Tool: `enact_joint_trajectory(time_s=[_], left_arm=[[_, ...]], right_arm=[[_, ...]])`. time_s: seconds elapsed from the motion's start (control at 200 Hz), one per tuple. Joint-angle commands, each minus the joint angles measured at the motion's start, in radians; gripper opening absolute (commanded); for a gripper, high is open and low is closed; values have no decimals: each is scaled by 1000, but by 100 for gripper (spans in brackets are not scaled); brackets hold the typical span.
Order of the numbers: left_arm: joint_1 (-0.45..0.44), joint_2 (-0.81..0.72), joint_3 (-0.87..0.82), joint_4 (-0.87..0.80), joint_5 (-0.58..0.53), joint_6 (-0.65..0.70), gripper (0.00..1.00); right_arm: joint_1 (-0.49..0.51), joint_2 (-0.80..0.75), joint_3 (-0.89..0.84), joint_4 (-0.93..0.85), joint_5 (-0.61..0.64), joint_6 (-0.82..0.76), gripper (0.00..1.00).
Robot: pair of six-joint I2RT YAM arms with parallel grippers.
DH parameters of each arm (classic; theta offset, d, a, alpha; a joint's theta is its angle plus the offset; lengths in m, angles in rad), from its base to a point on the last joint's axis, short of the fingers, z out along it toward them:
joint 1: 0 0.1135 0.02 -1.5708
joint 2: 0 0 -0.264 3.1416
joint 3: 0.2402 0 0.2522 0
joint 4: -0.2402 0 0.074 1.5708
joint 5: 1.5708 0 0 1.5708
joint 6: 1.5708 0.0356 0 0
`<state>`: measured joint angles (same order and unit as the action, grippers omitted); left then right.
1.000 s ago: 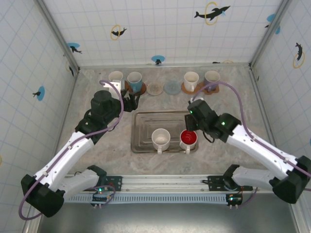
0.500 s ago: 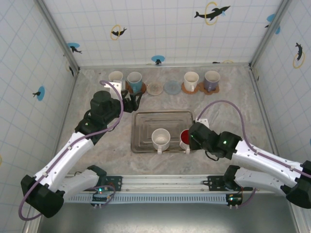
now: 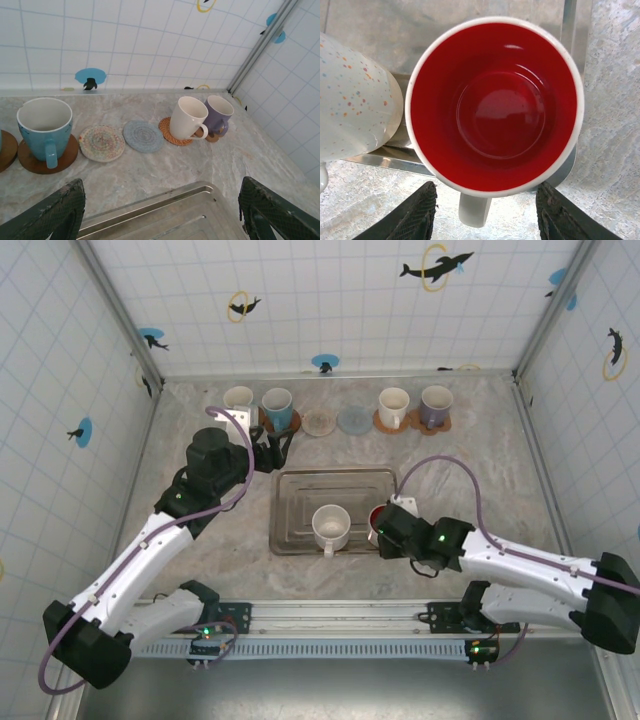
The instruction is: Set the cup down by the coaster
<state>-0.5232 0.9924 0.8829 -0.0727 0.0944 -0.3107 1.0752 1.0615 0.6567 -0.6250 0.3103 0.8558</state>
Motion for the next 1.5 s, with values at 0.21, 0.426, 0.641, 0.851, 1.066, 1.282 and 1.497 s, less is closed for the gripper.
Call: enact_joint_trajectory(time_s=[0.21, 0.426, 0.641, 0.851, 1.066, 1.282, 1.497], left_arm=[[-8, -15, -10, 13, 11, 18, 81], [-8, -15, -8, 10, 11, 20, 81], [-7, -18, -10, 4, 4, 22, 81], [-7, -22, -12, 1, 0, 23, 81], [-8, -22, -12, 1, -2, 24, 81], [-7, -26, -10, -2, -4, 25, 82], [-7, -29, -14, -2, -8, 25, 81]], right_arm=[[8, 59, -22, 63, -11, 12, 53], [9, 109, -25, 91, -16, 9, 47], [8, 165, -21, 110, -17, 4, 43], [5, 199, -11, 115, -16, -8, 36], [2, 192, -11, 104, -5, -9, 18], [3, 173, 17, 63, 32, -17, 0], [3, 139, 27, 53, 51, -30, 0]])
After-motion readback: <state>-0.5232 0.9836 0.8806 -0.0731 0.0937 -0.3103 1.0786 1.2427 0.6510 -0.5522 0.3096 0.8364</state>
